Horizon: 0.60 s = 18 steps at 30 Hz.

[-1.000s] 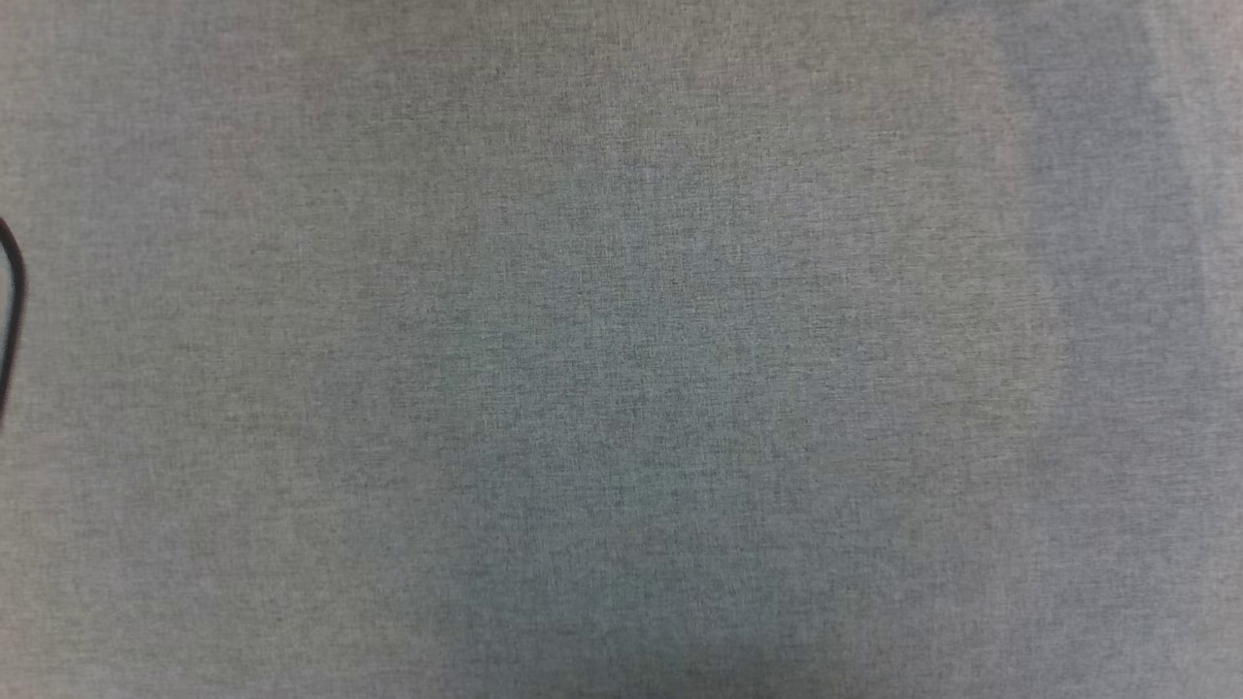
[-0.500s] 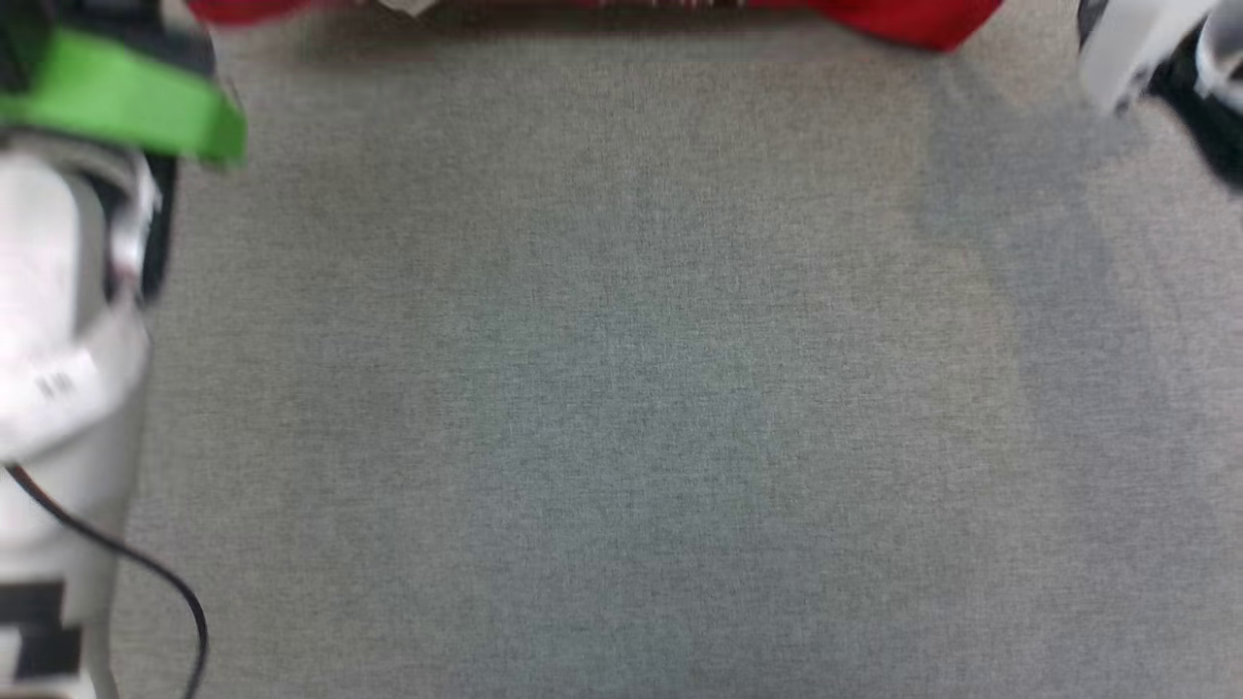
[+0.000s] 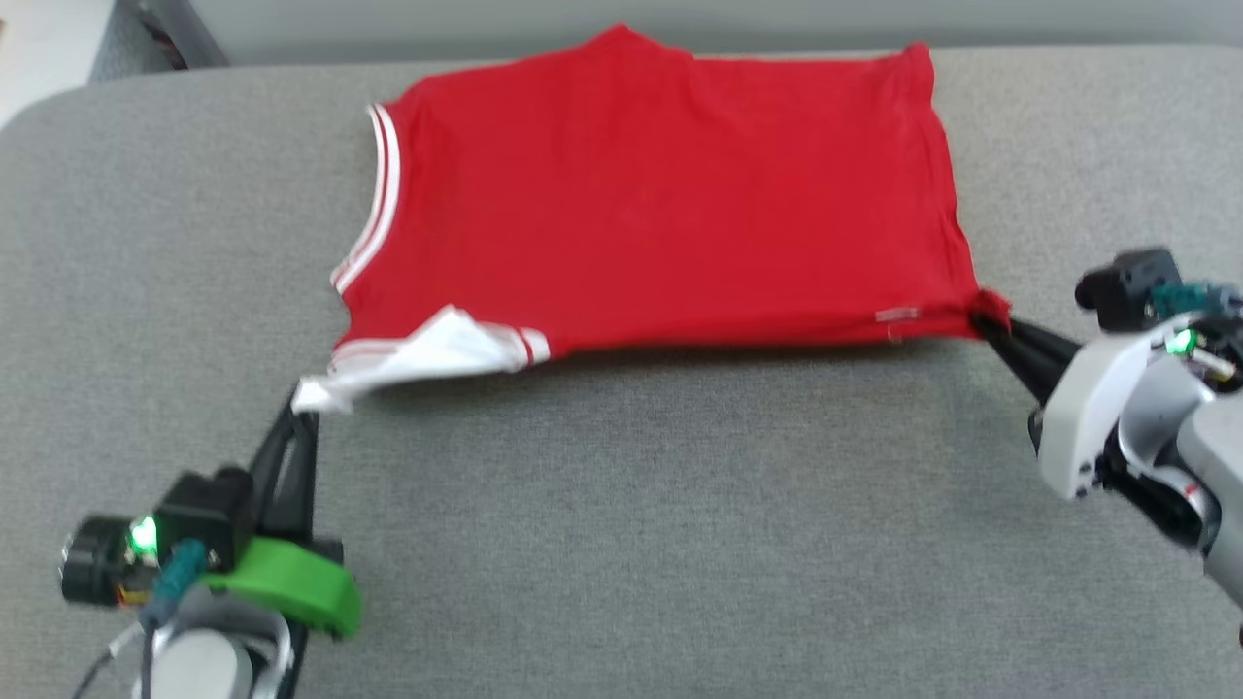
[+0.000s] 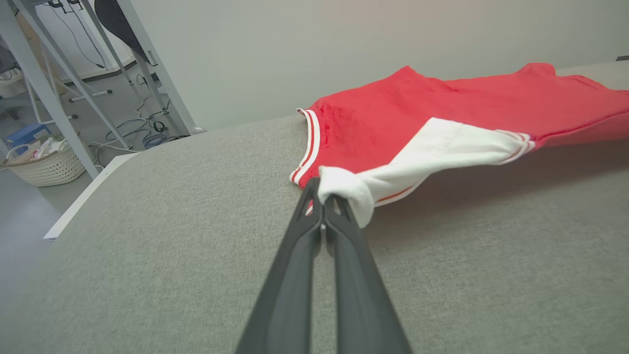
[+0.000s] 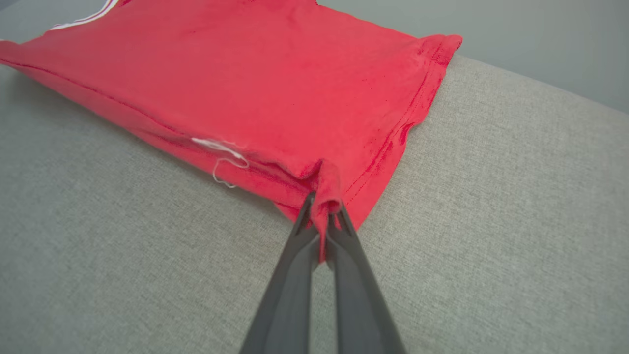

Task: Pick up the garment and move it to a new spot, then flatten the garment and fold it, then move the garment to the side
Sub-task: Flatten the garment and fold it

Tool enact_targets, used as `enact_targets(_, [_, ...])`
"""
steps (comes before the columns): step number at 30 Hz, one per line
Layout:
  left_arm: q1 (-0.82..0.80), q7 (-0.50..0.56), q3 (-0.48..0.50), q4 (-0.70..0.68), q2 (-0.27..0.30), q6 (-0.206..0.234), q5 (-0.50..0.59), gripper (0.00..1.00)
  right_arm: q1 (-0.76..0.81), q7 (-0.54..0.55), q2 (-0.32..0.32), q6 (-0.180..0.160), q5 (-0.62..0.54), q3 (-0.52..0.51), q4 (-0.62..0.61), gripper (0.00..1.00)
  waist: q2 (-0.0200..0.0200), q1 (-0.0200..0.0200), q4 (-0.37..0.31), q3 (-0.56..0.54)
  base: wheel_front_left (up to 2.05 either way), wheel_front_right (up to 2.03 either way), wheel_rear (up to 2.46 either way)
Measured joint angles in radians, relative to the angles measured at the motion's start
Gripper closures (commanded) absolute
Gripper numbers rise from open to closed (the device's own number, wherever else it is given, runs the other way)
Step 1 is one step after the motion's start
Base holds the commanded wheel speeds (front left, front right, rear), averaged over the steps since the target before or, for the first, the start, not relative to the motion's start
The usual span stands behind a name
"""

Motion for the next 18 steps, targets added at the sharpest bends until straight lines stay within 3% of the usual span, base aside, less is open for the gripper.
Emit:
enact_targets(6, [0.166, 0.024, -0.030, -0.026, -0.041, 0.021, -0.037, 1.00, 0.153, -0.005, -0.013, 0.000, 0.012, 0.006, -0.025, 1.00, 0.0000, 0.0000, 0.008, -0.090, 0.00, 0.00, 0.00])
enact_targets(18, [0.377, 0.036, -0.057, -0.010, -0.065, 0.020, -0.115, 1.00, 0.439, 0.020, -0.069, 0.000, 0.035, -0.046, -0.119, 1.00, 0.0000, 0.0000, 0.020, -0.216, 0.00, 0.00, 0.00])
